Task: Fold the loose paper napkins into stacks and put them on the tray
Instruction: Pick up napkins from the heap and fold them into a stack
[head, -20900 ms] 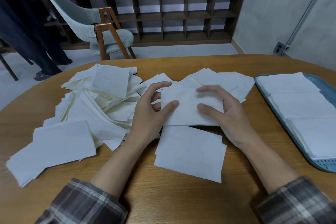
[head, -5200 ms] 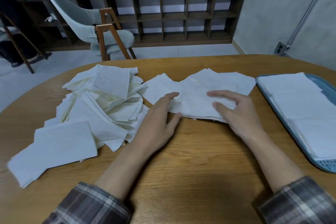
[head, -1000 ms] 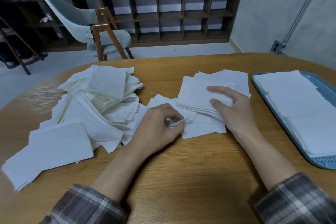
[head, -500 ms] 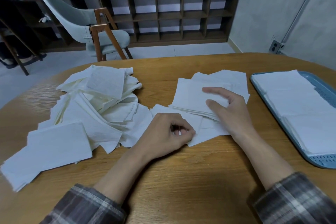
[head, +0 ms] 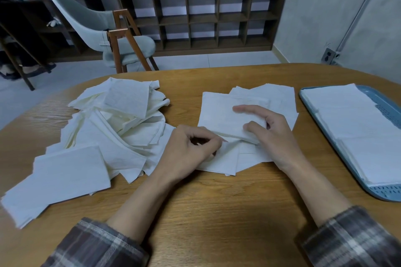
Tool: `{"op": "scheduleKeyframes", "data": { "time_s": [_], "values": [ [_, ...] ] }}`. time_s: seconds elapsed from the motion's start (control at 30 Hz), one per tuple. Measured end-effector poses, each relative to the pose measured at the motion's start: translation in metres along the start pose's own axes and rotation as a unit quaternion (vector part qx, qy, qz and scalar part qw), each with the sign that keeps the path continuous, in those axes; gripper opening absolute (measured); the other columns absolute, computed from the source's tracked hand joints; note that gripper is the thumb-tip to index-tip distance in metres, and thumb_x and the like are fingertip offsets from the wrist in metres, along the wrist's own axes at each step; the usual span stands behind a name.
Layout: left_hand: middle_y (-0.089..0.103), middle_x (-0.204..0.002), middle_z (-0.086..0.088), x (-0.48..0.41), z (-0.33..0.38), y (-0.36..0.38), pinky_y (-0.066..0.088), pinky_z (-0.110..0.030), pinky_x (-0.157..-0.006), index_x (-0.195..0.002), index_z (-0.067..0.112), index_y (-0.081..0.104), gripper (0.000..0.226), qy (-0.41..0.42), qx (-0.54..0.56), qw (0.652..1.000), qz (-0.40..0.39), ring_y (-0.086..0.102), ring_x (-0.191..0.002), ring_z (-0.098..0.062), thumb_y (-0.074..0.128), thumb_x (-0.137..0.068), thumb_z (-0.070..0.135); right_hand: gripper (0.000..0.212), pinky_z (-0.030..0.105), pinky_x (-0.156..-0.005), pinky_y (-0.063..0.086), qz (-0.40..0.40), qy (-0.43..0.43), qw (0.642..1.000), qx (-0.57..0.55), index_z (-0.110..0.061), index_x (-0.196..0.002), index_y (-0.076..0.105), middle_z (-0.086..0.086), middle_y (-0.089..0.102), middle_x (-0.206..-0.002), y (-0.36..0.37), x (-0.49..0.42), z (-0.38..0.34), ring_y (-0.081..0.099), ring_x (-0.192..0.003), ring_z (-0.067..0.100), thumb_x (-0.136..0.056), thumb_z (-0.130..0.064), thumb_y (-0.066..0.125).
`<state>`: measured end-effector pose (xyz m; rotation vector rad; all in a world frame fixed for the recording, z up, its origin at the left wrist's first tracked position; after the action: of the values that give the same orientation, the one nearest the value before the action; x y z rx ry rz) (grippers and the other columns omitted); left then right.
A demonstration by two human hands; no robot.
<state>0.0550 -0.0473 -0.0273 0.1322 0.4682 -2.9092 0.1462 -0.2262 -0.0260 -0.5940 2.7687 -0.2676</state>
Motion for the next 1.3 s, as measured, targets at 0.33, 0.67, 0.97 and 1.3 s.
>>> {"op": "scheduleKeyframes", "data": {
  "time_s": [0.33, 0.67, 0.97, 1.3],
  "values": [
    [0.066, -0.086, 0.021, 0.001, 0.010, -0.006, 0.042, -0.015, -0.073, -0.102, 0.014, 0.072, 0.014, 0.208, -0.166, 0.959, 0.100, 0.062, -0.078, -0.002, 0.059, -0.107, 0.014, 0.029, 0.031, -0.105, 0.047, -0.109, -0.010, 0.992, 0.068, -0.035, -0.111, 0.078, -0.023, 0.074, -0.116, 0.017, 0.008, -0.007, 0.064, -0.119, 0.000, -0.089, -0.016, 0.083],
    [0.066, -0.076, 0.012, 0.000, 0.011, -0.017, 0.043, -0.016, -0.067, -0.107, 0.020, 0.075, 0.014, 0.176, -0.114, 0.965, 0.158, 0.062, -0.071, -0.008, 0.079, -0.095, 0.024, 0.007, 0.012, -0.082, 0.045, -0.030, 0.023, 0.999, 0.025, -0.027, -0.085, 0.078, -0.024, 0.075, -0.089, 0.016, 0.004, 0.000, 0.067, -0.091, -0.007, -0.086, -0.025, 0.085],
    [0.075, -0.088, 0.000, -0.006, 0.003, -0.036, 0.056, -0.045, -0.075, -0.124, 0.032, 0.069, 0.038, 0.054, 0.087, 0.981, 0.167, 0.063, -0.078, -0.036, 0.084, -0.090, 0.022, 0.005, 0.055, -0.112, 0.048, 0.015, 0.090, 0.986, -0.143, -0.022, -0.086, 0.080, 0.007, 0.080, -0.106, 0.000, 0.000, 0.007, 0.075, -0.106, 0.028, -0.091, -0.023, 0.080],
    [0.074, -0.088, -0.003, -0.002, 0.014, -0.032, 0.043, -0.006, -0.061, -0.124, 0.012, 0.069, 0.038, 0.086, 0.042, 0.982, 0.165, 0.061, -0.070, 0.006, 0.083, -0.089, 0.008, 0.036, 0.045, -0.101, 0.052, -0.098, 0.115, 0.977, -0.153, -0.022, -0.122, 0.072, 0.002, 0.073, -0.126, 0.016, 0.004, 0.011, 0.070, -0.119, 0.026, -0.087, -0.028, 0.079]
  ]
}}
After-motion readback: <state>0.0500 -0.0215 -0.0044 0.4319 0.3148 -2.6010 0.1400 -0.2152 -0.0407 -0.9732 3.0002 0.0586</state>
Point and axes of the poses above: each hand's wrist, its own x-axis away from the middle knuckle, its own y-axis out of the palm, z = x × y, the point moved 5 cm from there along -x, towards the middle knuckle
